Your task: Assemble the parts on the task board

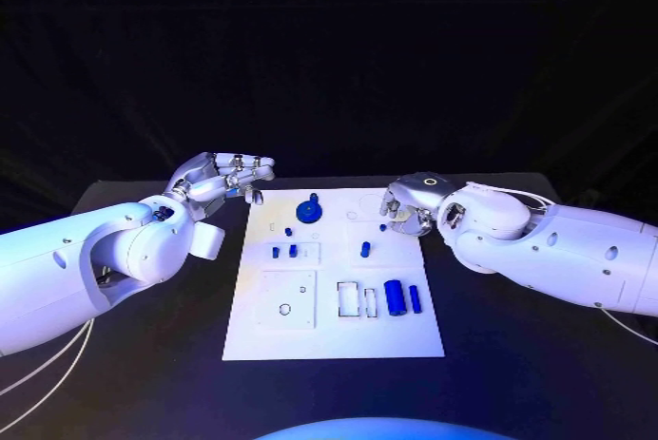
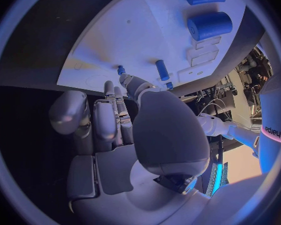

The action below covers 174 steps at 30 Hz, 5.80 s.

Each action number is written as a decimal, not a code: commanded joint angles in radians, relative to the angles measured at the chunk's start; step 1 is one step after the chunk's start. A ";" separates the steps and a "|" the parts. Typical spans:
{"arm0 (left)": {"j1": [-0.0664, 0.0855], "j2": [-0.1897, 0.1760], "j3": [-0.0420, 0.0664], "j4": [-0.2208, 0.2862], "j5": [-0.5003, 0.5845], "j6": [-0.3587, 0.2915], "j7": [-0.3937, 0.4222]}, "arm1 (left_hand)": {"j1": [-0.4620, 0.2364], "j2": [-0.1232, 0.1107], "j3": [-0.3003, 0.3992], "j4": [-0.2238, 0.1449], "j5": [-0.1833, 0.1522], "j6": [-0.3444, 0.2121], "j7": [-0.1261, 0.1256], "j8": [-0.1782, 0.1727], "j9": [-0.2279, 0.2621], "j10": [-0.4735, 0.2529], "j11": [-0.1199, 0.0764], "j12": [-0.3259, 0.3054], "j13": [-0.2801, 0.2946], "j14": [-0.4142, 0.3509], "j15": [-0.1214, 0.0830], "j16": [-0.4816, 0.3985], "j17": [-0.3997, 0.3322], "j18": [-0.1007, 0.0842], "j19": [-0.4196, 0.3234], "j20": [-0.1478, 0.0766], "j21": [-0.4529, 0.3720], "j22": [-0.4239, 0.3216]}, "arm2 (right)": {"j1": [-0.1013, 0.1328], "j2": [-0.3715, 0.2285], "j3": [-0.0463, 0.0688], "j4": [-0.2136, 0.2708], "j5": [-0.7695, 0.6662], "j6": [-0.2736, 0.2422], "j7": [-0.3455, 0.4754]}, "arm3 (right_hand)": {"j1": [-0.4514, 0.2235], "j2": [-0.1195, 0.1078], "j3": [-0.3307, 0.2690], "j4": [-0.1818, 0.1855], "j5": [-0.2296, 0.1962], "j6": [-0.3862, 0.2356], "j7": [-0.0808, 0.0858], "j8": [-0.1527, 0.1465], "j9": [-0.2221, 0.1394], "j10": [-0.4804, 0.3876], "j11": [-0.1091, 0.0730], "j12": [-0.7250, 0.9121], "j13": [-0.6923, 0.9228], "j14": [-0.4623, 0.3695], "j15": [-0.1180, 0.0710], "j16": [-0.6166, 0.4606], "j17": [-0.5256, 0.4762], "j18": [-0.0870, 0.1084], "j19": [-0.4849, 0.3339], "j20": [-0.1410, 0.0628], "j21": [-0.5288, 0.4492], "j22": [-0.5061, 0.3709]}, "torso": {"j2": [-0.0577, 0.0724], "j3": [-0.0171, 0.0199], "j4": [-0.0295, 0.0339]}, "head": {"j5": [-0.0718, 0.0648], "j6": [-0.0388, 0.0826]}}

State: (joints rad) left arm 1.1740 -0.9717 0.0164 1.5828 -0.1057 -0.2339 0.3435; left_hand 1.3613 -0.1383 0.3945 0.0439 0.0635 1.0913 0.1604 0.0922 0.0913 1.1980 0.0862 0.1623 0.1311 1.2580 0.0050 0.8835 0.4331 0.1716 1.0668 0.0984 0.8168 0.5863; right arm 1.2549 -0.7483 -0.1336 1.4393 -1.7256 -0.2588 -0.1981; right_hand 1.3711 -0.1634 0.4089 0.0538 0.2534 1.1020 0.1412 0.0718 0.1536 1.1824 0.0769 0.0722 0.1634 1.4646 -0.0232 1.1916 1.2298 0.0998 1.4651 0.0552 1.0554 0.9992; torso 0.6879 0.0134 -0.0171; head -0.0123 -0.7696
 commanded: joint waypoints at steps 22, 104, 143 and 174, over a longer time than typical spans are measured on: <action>-0.001 -0.014 0.000 0.033 0.072 0.046 0.050 | 0.003 0.010 -0.025 -0.016 -0.003 -0.010 0.006 -0.007 -0.002 -0.015 0.005 -0.002 0.005 -0.004 0.007 -0.007 -0.004 0.013 0.014 0.005 -0.020 -0.013 | -0.030 0.051 0.000 -0.059 -0.044 0.040 -0.003 | -0.004 0.009 0.029 -0.019 -0.002 0.010 -0.005 0.003 0.012 0.011 -0.007 0.011 0.004 0.059 0.004 0.066 0.051 -0.017 0.022 0.005 0.085 0.094 | 0.012 -0.0061 0.0030 | 0.009 -0.002; 0.000 0.028 0.000 -0.010 0.070 0.073 -0.010 | 0.008 0.027 -0.053 -0.034 -0.002 -0.047 0.021 -0.013 -0.008 -0.055 0.020 0.003 0.006 -0.022 0.018 -0.012 -0.007 0.012 0.018 0.012 -0.046 -0.032 | -0.160 0.165 0.007 0.167 0.052 -0.106 0.059 | 0.017 0.059 0.057 -0.092 -0.005 0.084 -0.031 0.049 0.068 0.101 -0.039 0.033 0.050 0.065 -0.020 0.138 0.104 -0.025 0.017 -0.003 0.196 0.215 | 0.012 -0.0080 0.0030 | 0.170 -0.050; 0.000 0.031 0.000 -0.007 0.068 0.081 -0.020 | 0.007 0.028 -0.055 -0.034 -0.002 -0.048 0.021 -0.013 -0.008 -0.057 0.020 0.005 0.006 -0.022 0.019 -0.012 -0.007 0.012 0.017 0.013 -0.047 -0.033 | -0.166 0.195 0.004 0.110 0.036 -0.026 0.035 | 0.013 0.061 0.055 -0.092 -0.004 0.082 -0.030 0.048 0.071 0.101 -0.038 0.031 0.052 0.065 -0.019 0.140 0.106 -0.025 0.015 -0.002 0.197 0.216 | 0.012 -0.0072 0.0036 | 0.165 -0.061; 0.000 0.028 0.000 -0.007 0.067 0.087 -0.034 | 0.008 0.030 -0.057 -0.035 -0.002 -0.049 0.021 -0.012 -0.008 -0.058 0.020 0.006 0.007 -0.023 0.019 -0.012 -0.007 0.012 0.018 0.013 -0.048 -0.034 | -0.161 0.169 0.001 0.134 0.051 -0.076 0.033 | -0.050 0.024 0.017 -0.071 -0.005 -0.069 0.003 -0.009 0.046 -0.070 0.010 -0.003 0.028 0.057 0.020 0.132 0.090 -0.017 -0.017 0.032 0.164 0.190 | 0.010 -0.0072 0.0020 | 0.161 -0.055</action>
State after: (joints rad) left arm 1.1739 -0.9436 0.0159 1.5737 -0.0387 -0.1689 0.3082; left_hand 1.3654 -0.1184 0.3440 0.0090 0.0635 1.0500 0.1797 0.0846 0.0842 1.1463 0.1093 0.1624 0.1364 1.2404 0.0232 0.8750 0.4275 0.1709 1.0811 0.1053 0.7745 0.5536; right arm 1.0928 -0.5757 -0.1325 1.5674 -1.6716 -0.3157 -0.1530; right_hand 1.3212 -0.1319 0.4331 -0.0178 0.2535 1.0383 0.1440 0.0651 0.2009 1.1144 0.0949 0.0656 0.1909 1.4664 -0.0107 1.3271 1.3077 0.0843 1.4504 0.0807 1.2251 1.1896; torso 0.6986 0.0058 -0.0147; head 0.1500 -0.8256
